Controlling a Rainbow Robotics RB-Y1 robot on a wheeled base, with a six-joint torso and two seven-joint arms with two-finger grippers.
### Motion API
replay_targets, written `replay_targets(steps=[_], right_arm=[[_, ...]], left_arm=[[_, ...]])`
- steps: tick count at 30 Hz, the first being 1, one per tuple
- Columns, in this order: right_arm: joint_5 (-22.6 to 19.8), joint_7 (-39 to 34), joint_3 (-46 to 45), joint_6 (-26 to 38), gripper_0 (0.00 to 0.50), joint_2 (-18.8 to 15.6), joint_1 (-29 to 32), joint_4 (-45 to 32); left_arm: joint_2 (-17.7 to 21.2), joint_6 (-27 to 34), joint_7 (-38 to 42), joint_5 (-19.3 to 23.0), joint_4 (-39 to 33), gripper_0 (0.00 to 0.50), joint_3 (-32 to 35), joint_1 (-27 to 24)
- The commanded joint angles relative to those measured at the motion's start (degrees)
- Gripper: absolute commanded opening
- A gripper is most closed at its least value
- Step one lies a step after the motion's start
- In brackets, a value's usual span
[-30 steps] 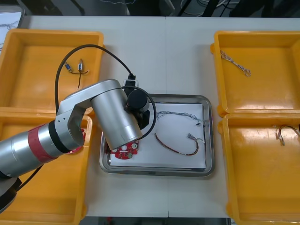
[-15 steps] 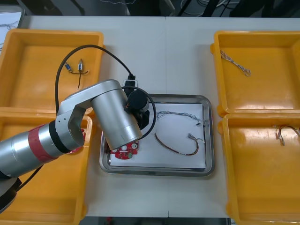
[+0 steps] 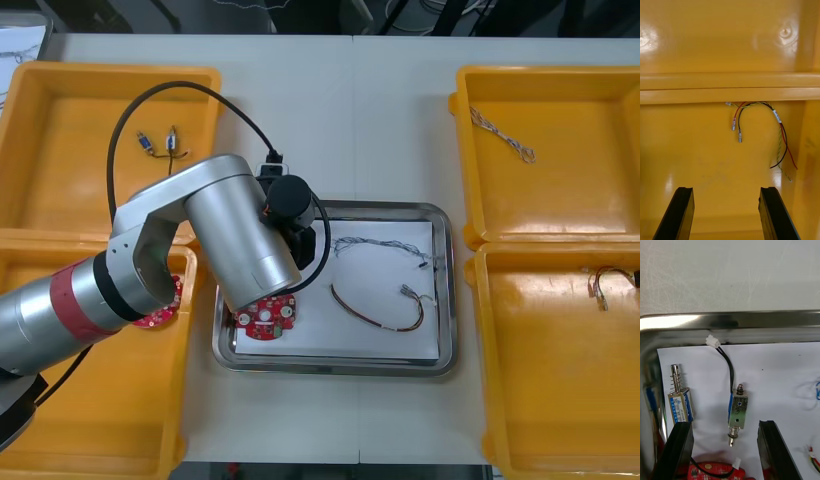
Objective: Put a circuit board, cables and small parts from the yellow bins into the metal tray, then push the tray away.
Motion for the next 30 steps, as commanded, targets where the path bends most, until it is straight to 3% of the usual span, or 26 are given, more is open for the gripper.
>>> replay_targets(steps=[1, 7, 14, 22, 30], right_arm=[[-0.93, -1.75, 3.08, 0.16, 0.500, -2.51, 0.84, -3.86], [-2.24, -1.58, 6.41, 0.16, 0.500, -4.71, 0.75, -6.67], [-7.96, -1.49, 9.40, 0.16, 0.500, -7.52, 0.75, -10.28], [-15.96, -0.87, 11.42, 0.16, 0.500, -10.34, -0.13, -13.44], [-16.04, -0.61, 20.65, -1.39, 0.500, -12.45, -5.22, -15.90]], left_arm=[[2.41, 1.96, 2.69, 2.65, -5.27, 0.500, 4.77, -1.20], [4.70, 4.42, 1.38, 6.08, -7.90, 0.500, 8.19, -1.20], [9.01, 6.88, -1.26, 12.41, -9.84, 0.500, 13.47, -1.20], [12.87, 15.41, -10.40, 23.13, -10.89, 0.500, 24.72, -1.20], [17.09, 19.85, -17.43, 28.58, -10.54, 0.500, 32.19, -0.94]])
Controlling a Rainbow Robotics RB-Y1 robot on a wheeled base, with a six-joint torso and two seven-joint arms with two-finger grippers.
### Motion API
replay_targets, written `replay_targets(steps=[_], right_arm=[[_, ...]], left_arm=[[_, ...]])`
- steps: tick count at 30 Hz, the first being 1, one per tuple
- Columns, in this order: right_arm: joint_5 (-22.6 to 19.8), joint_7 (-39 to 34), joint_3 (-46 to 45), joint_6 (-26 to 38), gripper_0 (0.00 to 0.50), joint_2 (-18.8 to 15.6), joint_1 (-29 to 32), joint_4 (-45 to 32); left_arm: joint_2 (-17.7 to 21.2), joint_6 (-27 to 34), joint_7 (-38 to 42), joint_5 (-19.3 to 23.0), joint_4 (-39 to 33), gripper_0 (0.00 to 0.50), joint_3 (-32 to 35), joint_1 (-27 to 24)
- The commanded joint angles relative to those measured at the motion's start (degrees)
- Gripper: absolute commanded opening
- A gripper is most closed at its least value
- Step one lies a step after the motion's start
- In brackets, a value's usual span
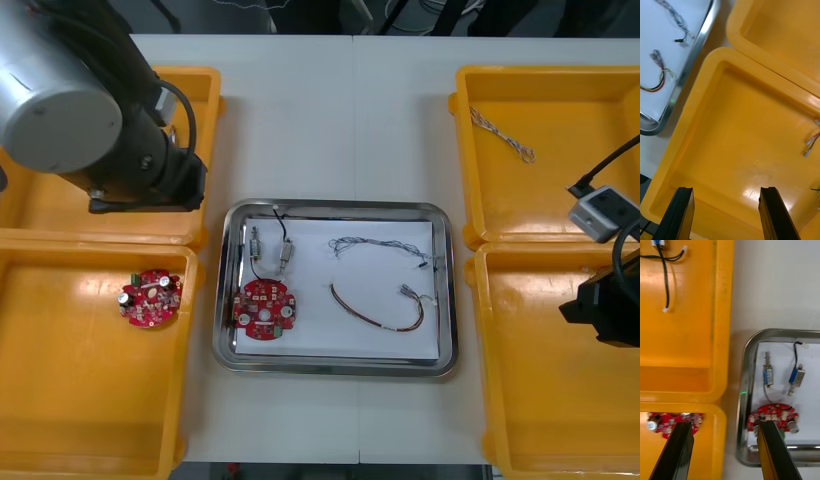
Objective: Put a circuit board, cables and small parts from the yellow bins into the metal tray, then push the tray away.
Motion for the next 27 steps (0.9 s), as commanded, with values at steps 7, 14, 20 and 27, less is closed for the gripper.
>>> replay_targets(steps=[7, 14, 20, 27], right_arm=[[0.22, -0.09, 16.22, -3.36, 0.500, -2.90, -10.82, -2.64], [2.42, 1.06, 27.74, -3.36, 0.500, -1.50, -19.26, -2.73], [5.23, 2.90, 35.91, -3.63, 0.500, 1.32, -23.92, -2.73], [6.55, 10.64, 44.53, -4.51, 0.500, 4.13, -28.66, 0.34]], left_arm=[[7.08, 1.11, -8.32, 5.20, -0.89, 0.500, 10.56, 1.52], [9.45, 1.11, -13.68, 6.34, -0.80, 0.500, 17.86, 7.32], [10.16, 1.11, -18.43, 6.61, -0.98, 0.500, 23.40, 10.93], [10.33, 1.11, -20.10, 7.66, -1.33, 0.500, 28.40, 14.53]])
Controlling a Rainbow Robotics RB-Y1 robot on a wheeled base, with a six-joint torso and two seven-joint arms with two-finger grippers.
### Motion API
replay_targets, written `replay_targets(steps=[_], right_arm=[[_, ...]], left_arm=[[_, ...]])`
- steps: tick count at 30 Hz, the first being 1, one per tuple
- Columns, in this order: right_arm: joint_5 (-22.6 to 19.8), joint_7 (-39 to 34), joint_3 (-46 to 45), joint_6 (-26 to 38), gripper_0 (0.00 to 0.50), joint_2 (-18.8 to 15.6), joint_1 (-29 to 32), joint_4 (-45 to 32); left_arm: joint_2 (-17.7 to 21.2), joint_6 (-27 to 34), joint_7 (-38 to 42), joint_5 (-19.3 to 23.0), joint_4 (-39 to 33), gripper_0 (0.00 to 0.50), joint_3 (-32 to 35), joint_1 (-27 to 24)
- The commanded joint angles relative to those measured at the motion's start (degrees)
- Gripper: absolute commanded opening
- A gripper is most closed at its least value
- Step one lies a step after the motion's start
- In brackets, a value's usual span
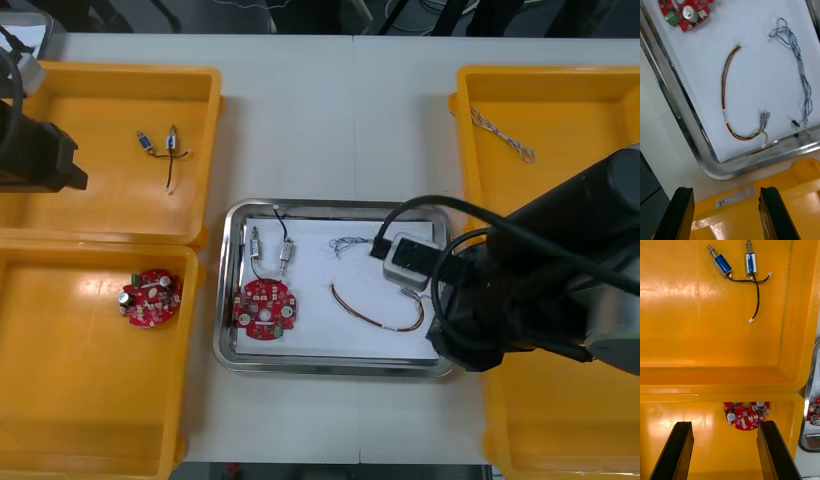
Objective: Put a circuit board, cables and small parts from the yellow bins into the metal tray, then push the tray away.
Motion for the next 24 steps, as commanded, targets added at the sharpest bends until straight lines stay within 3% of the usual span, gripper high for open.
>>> replay_targets(steps=[1, 9, 17, 24], right_arm=[[0.93, 9.04, 6.32, -0.64, 0.500, 2.96, -5.12, 2.34], [3.65, 13.43, 13.88, -0.56, 0.500, 8.06, -9.61, 9.10], [11.65, 13.96, 21.79, -0.64, 0.500, 14.83, -11.01, 13.76], [18.07, 14.40, 28.56, -3.72, 0.500, 17.81, -11.01, 16.93]], left_arm=[[2.73, 0.38, -0.55, 0.99, -1.41, 0.500, 4.51, 3.15], [2.73, 0.38, -3.18, 1.25, -4.22, 0.500, 8.20, 8.60], [1.94, 0.38, -4.59, 1.96, -7.56, 0.500, 12.51, 13.96], [0.36, 0.38, -8.90, 1.25, -8.26, 0.500, 15.93, 15.90]])
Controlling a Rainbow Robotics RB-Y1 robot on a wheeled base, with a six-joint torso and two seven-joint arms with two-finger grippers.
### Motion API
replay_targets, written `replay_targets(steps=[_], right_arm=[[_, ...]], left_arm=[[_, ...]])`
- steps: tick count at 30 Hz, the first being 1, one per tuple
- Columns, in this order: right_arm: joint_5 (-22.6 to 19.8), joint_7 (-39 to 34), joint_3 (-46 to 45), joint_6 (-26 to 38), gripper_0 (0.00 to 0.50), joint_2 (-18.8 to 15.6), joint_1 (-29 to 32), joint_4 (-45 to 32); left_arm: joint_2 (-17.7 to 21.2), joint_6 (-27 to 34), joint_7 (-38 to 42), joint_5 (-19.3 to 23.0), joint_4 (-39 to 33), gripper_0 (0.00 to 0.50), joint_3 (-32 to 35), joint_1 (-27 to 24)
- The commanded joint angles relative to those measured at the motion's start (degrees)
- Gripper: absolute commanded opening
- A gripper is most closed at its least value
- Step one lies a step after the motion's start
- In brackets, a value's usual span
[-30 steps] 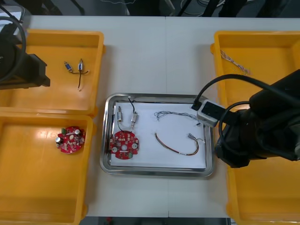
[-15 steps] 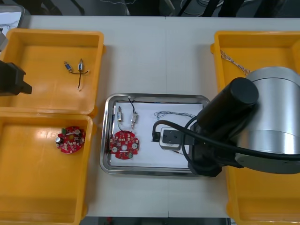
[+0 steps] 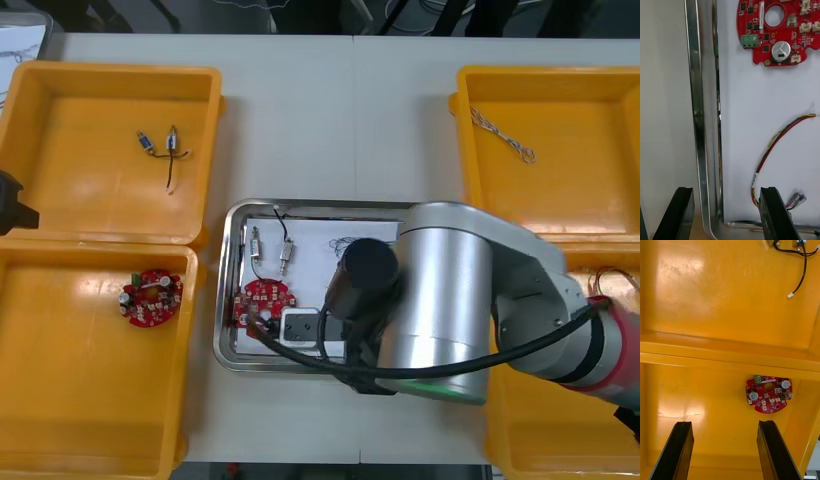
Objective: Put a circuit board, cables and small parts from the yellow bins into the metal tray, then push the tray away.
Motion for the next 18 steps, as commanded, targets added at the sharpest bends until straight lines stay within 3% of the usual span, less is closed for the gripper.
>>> replay_targets(steps=[1, 8, 18], right_arm=[[4.13, 2.12, 5.79, -3.82, 0.500, 2.40, -1.71, 1.07], [7.12, 2.21, 10.71, -9.18, 0.500, 2.58, -1.71, 4.23], [7.29, 2.21, 12.91, -11.47, 0.500, 3.81, -1.62, 8.80]], left_arm=[[0.01, 0.37, -9.06, -0.15, -1.92, 0.500, 4.38, 1.75], [-1.13, 0.37, -10.02, -1.03, -2.53, 0.500, 6.40, 3.16], [-1.13, 0.37, -10.20, -2.00, -2.53, 0.500, 6.22, 4.04]])
